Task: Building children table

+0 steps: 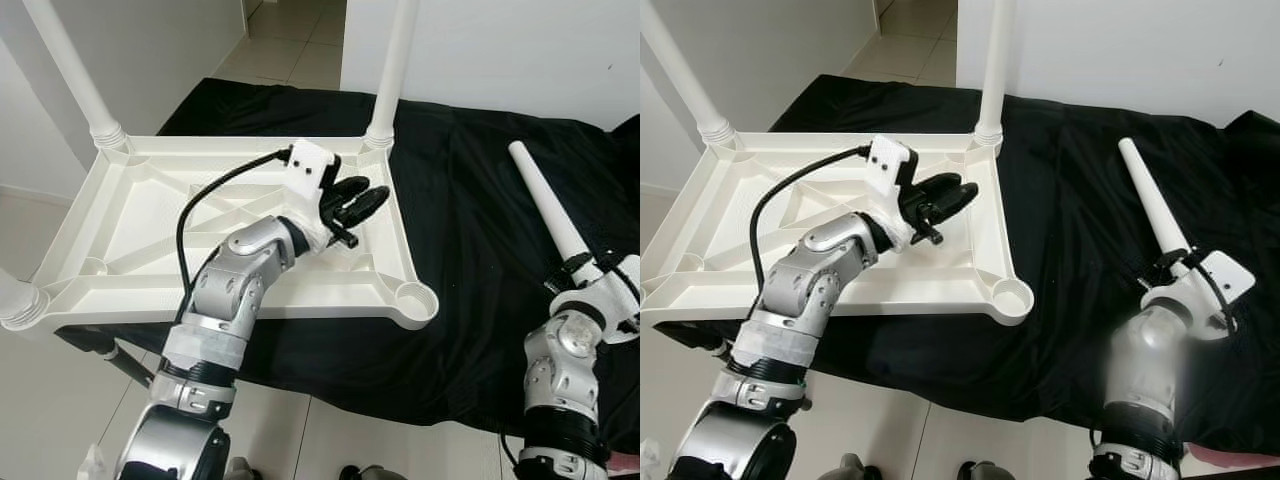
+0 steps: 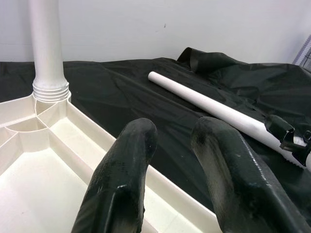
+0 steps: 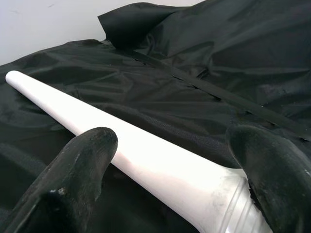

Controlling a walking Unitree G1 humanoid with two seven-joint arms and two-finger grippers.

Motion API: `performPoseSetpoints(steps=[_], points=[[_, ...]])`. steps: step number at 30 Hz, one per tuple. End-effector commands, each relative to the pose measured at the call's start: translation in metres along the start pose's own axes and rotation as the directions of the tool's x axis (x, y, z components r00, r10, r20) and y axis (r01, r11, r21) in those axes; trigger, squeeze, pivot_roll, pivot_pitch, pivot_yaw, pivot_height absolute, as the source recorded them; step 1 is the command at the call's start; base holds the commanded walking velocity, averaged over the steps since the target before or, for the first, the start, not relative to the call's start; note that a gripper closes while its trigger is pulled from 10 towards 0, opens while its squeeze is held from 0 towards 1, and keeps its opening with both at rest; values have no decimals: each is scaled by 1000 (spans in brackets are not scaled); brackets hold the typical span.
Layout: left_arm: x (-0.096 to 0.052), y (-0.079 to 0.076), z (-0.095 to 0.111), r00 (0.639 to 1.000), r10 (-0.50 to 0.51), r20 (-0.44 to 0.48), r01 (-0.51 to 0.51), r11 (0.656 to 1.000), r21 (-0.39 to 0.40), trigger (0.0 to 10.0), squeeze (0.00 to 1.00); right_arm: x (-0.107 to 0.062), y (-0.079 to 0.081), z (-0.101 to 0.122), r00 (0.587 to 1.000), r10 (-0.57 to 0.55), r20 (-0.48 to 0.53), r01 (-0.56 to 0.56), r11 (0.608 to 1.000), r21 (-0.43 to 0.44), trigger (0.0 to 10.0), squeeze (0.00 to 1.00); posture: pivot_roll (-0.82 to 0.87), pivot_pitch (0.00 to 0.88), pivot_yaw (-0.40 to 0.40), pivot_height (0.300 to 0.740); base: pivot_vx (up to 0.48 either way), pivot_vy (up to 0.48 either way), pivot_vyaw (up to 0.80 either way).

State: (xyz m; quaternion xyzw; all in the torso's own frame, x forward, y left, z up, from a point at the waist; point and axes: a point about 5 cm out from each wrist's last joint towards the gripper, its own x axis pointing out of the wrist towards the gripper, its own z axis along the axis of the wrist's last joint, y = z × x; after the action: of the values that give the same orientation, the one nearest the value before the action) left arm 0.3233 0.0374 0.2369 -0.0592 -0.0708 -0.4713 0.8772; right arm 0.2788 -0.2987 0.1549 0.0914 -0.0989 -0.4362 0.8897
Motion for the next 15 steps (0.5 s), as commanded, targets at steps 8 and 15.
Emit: performPoseSetpoints(steps=[8, 15], points=[[0, -2, 3, 1000, -1, 4, 1, 1000, -6, 10000, 0, -26, 21, -9, 985, 171, -37, -170, 985, 16, 10000, 0, -23, 139, 0, 740, 0, 0, 0], [2, -2, 5, 1000, 2, 6, -1, 1000, -4, 10000, 0, -85, 67, 28, 806, 533, 257, -562, 826, 51, 10000, 0, -20, 140, 3, 740, 0, 0, 0]])
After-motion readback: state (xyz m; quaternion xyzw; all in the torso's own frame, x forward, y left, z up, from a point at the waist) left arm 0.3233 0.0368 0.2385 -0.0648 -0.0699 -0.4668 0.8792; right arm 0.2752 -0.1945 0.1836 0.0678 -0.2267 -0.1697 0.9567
